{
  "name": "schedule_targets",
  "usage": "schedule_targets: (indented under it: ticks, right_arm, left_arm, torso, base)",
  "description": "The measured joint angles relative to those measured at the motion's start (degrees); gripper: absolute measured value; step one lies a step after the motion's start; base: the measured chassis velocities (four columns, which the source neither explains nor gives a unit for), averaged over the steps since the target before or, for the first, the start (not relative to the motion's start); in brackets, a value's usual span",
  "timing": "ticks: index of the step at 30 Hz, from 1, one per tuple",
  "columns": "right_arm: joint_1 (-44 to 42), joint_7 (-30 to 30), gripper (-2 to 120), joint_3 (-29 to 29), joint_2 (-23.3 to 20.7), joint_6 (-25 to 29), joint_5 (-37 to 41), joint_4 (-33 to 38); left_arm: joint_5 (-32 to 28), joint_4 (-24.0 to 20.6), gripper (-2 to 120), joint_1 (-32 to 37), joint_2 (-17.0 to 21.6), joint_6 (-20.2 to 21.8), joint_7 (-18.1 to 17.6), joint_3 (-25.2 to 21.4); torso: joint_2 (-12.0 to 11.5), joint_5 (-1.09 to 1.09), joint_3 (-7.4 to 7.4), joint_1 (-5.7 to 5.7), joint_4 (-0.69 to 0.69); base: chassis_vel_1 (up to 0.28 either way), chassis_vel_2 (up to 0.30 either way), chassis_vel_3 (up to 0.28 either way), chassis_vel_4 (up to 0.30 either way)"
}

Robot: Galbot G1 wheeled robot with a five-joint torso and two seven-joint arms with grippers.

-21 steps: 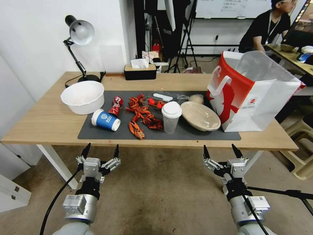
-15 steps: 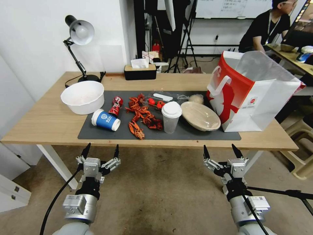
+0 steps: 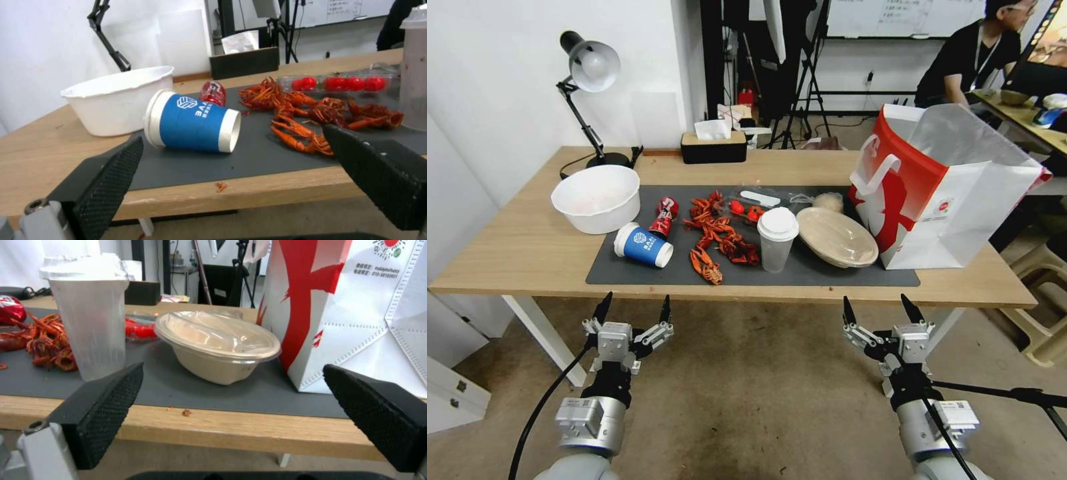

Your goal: Pick up the trash from the table and place it into the takeout bag.

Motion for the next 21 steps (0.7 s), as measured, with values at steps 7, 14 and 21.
schedule_targets:
  ticks: [7, 14, 21]
  right_arm:
    - [-0.2, 0.0, 100, 0.0, 0.0, -0.5, 0.0, 0.4]
    - [-3.9, -2.5, 100, -0.5, -0.4, -12.0, 2.3, 8.3]
    - [-3.8, -2.8, 100, 0.0, -0.6, -14.0, 2.8, 9.5]
  left_arm:
    - [-0.4, -0.3, 100, 0.0, 0.2, 0.3, -0.5, 0.3]
    - [-10.2, -7.7, 100, -0.9, 4.5, 8.4, -11.9, 7.1]
    - [-14.5, -10.7, 100, -1.1, 6.5, 10.9, -16.8, 10.4]
  torso:
    - [0.0, 0.00, 0.00, 0.00, 0.00]
    - [0.0, -0.01, 0.00, -0.01, 0.00]
    - [0.0, 0.00, 0.00, 0.00, 0.01]
  base:
    - [0.000, 0.000, 0.000, 0.000]
    - [0.000, 0.000, 0.000, 0.000]
    - [0.000, 0.000, 0.000, 0.000]
